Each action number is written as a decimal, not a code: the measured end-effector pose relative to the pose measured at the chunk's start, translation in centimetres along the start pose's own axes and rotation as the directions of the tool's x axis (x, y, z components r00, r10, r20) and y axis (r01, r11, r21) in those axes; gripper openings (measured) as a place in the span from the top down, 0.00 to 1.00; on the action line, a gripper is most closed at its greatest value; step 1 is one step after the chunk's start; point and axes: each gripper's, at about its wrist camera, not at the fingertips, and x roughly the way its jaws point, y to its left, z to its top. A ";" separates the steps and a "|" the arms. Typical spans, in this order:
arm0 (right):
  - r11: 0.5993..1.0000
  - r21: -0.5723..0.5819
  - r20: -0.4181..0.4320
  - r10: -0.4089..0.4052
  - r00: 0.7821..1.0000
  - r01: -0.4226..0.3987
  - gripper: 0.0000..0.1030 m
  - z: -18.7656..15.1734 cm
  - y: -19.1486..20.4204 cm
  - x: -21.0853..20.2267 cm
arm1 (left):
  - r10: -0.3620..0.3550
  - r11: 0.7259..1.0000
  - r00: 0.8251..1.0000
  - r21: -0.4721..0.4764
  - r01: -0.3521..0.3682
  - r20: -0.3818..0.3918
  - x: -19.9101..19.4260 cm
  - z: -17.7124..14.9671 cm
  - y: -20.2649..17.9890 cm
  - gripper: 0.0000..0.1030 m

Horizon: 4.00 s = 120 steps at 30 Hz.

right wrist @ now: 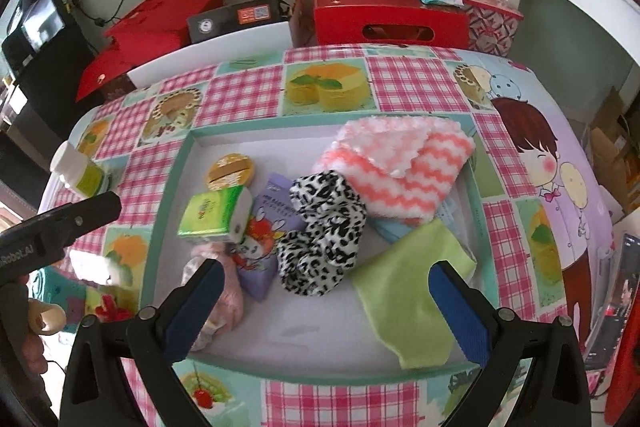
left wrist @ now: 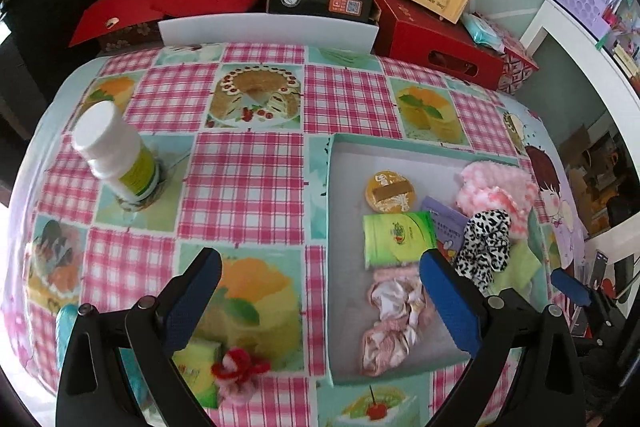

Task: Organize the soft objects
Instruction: 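Move both grippers toward the red bow hair tie beside the teal box, then grasp the red bow hair tie with the right gripper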

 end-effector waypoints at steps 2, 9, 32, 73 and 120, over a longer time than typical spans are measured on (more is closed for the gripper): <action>1.000 -0.009 -0.001 0.002 1.000 -0.002 0.00 -0.4 0.2 -0.4 | 0.006 1.000 1.000 -0.008 -0.006 0.007 -0.9 -0.4 0.1 0.04; 1.000 -0.019 -0.008 0.014 1.000 -0.014 0.00 -1.8 0.6 -2.0 | 0.009 1.000 1.000 -0.025 -0.008 0.028 -3.6 -2.0 0.1 0.04; 0.996 -0.047 0.013 0.072 0.997 -0.071 0.00 -6.0 1.8 -5.2 | 0.005 0.994 0.996 -0.110 0.005 0.086 -9.3 -8.1 2.4 0.04; 0.898 -0.397 -0.010 0.205 0.979 -0.192 0.00 -9.7 13.3 -2.7 | 0.050 0.955 0.996 -0.296 -0.026 0.072 -7.5 -14.8 11.5 0.03; 0.747 -0.558 -0.136 0.347 0.928 -0.361 0.29 -8.2 19.9 3.4 | -0.033 0.886 0.998 -0.464 0.006 -0.050 -1.3 -14.9 15.4 0.04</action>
